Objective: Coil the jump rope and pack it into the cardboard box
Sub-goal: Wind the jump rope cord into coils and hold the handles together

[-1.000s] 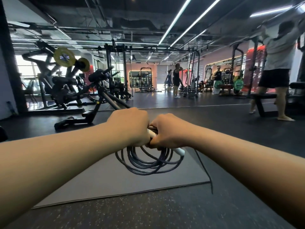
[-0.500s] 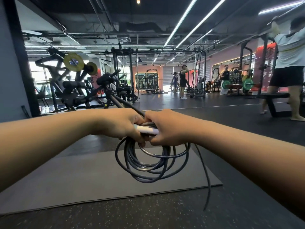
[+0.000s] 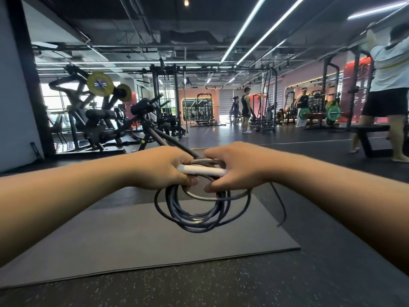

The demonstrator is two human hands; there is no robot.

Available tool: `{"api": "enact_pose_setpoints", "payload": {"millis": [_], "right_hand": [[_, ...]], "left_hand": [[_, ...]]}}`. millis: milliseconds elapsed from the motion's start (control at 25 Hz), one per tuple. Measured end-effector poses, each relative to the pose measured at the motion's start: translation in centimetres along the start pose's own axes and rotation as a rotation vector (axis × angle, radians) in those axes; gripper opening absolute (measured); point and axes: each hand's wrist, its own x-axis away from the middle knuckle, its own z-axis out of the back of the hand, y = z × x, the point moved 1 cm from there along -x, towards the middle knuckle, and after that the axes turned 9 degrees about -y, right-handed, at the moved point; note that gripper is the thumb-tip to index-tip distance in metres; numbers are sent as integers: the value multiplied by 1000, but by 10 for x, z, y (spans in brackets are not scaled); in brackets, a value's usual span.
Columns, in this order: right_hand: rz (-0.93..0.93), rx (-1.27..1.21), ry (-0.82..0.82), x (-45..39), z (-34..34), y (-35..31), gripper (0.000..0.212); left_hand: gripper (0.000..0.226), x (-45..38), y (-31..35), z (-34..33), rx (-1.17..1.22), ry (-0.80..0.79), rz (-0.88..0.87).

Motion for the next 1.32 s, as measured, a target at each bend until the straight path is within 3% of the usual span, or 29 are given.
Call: {"api": "enact_pose_setpoints", "payload": {"millis": [160, 240, 360, 520, 640, 680, 760, 800, 880, 920, 1040, 1200, 1320], "right_hand": [[-136, -404, -63, 27, 22, 48, 54], [-198, -503, 39, 40, 18, 77, 57], [-237, -811, 208, 47, -11, 90, 53], [-113, -1393, 265, 16, -58, 59, 42], [-11, -1735, 341, 1, -75, 28, 26], [61, -1835, 340, -1, -77, 18, 32], [257, -2028, 330, -1, -80, 5, 66], [338, -2071, 343, 0, -81, -3, 72], [368, -1973, 423, -1, -80, -21, 53], [299, -1865, 494, -4, -79, -30, 41], [95, -1705, 757, -17, -75, -41, 46], [88, -1773, 935, -24, -62, -48, 35], [54, -1796, 999, -27, -60, -48, 7]], "left_hand": [[11, 16, -32, 4, 93, 67, 41], [18, 26, -56, 2, 244, 184, 71], [30, 33, -66, -18, 652, 364, 98], [16, 13, -30, -46, 1171, 440, 57], [17, -4, 5, -47, 1470, 504, 34], [20, -12, 13, -47, 1545, 524, 45], [27, -25, 27, -43, 1699, 526, 83], [30, -31, 34, -43, 1763, 497, 98], [35, -35, 48, -40, 1871, 432, 132], [35, -36, 55, -39, 1922, 428, 144], [35, -35, 74, -32, 1998, 497, 85], [37, -31, 80, -26, 1955, 533, 66], [38, -28, 82, -31, 1943, 502, 58]]}}
